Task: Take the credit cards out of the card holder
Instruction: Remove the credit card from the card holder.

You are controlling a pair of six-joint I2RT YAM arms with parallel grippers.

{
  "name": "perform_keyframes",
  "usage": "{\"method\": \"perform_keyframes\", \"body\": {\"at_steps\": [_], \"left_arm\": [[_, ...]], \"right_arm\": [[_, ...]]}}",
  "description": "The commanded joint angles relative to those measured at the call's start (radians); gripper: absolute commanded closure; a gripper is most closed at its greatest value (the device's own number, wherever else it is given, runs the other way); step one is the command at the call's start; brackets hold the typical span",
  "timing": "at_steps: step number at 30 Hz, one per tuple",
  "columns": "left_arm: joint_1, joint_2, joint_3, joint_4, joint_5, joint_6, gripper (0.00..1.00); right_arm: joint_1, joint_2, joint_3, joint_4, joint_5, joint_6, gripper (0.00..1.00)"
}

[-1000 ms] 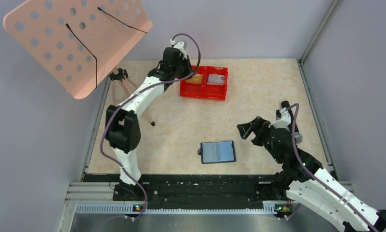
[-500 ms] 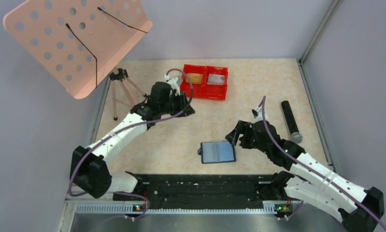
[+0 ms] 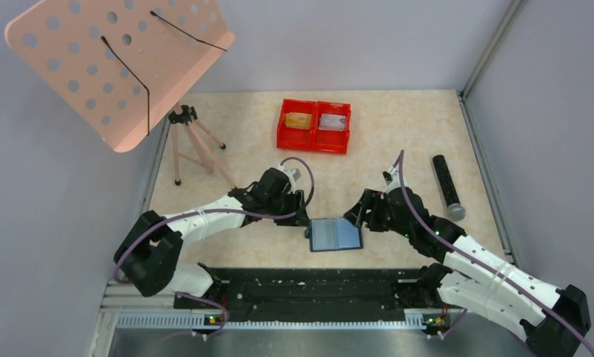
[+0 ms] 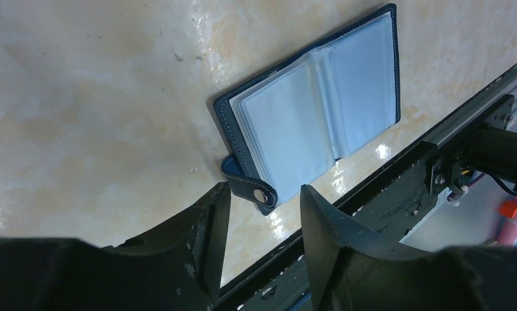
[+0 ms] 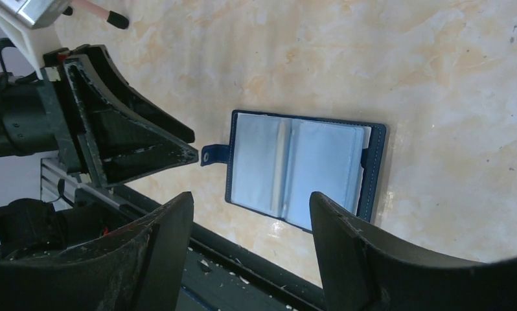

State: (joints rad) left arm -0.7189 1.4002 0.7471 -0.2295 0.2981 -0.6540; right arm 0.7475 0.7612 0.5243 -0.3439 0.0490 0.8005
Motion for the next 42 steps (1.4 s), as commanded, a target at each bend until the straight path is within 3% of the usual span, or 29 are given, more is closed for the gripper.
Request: {"method": "perform_keyframes", "body": {"at_steps": [1, 17, 20, 24, 27, 42], "left_arm": [[-0.027, 0.042, 0.011, 0.101, -0.021, -0.026, 0.51], [-0.107, 0.128, 0.003, 0.078, -0.106, -0.052, 0.57], [-0.114, 0.130, 0.003, 0.078, -0.108, -0.054, 0.68], [-0.116, 0.120, 0.005, 0.084, -0.096, -0.067, 0.91], [-0.117, 0.086, 0.000, 0.102, -0.076, -0.080, 1.00], [-0.117, -0.034, -0.017, 0.166, -0.007, -0.131, 1.00]], "right_arm": [[-0.003, -0.019, 0.000, 0.034, -0.015, 0.018, 0.34], [0.007, -0.033, -0.024, 0.062, -0.018, 0.041, 0.36], [0.015, -0.019, -0.020, 0.072, -0.020, 0.044, 0.37], [0.035, 0.006, -0.024, 0.092, -0.017, 0.053, 0.37], [0.059, 0.025, -0.027, 0.102, 0.002, 0.062, 0.35], [0.148, 0.209, -0.076, 0.216, 0.029, 0.067, 0.23]]}}
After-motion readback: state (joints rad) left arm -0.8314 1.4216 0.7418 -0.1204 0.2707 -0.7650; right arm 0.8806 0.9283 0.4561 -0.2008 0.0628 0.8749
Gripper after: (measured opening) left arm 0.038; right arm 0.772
